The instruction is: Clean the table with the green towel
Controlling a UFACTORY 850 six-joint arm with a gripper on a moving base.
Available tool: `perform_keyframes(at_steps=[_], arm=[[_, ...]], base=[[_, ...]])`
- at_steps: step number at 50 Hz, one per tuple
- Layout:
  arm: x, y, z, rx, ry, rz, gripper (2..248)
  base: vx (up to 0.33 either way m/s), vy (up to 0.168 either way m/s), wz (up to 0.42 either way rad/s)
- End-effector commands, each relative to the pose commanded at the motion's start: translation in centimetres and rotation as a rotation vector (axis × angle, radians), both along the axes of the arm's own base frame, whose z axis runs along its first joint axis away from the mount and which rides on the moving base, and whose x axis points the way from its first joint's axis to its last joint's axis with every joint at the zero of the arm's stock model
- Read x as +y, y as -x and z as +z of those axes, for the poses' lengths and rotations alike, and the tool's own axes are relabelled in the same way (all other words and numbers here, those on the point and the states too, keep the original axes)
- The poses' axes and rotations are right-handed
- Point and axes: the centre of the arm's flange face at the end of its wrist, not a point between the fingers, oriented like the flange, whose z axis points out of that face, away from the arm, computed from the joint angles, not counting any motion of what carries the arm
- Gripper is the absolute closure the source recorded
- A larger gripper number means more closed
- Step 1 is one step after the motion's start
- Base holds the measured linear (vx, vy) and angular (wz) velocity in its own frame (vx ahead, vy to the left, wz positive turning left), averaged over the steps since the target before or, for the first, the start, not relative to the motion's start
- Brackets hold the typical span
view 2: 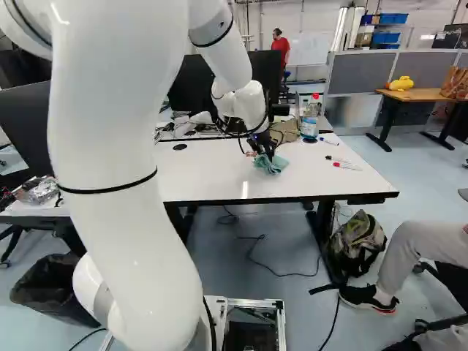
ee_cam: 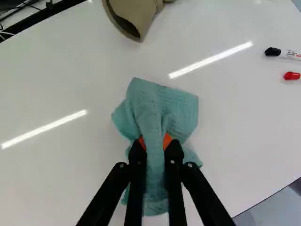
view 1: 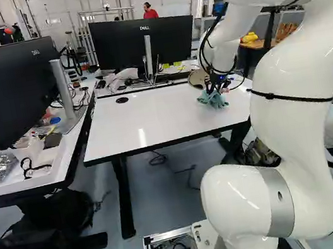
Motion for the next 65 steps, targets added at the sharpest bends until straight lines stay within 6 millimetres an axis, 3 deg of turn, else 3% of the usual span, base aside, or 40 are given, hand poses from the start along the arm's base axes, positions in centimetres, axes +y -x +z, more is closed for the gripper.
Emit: perform_keyframes(at_steps=[7, 39, 50, 65], arm=[[1.2, 0.5, 0.9, -0.013, 0.005, 0.019, 200], [6.2, 4.3, 0.9, 0.0, 0.0, 0.091, 200], [7.1, 6.0, 0.9, 0.002, -0.001, 0.1, 200], [7.2, 6.0, 0.9, 0.002, -0.001, 0.101, 200]], base=[[0.0, 0.0, 0.0], [0.0, 0.0, 0.0], [0.0, 0.0, 0.0], [0.0, 0.0, 0.0]])
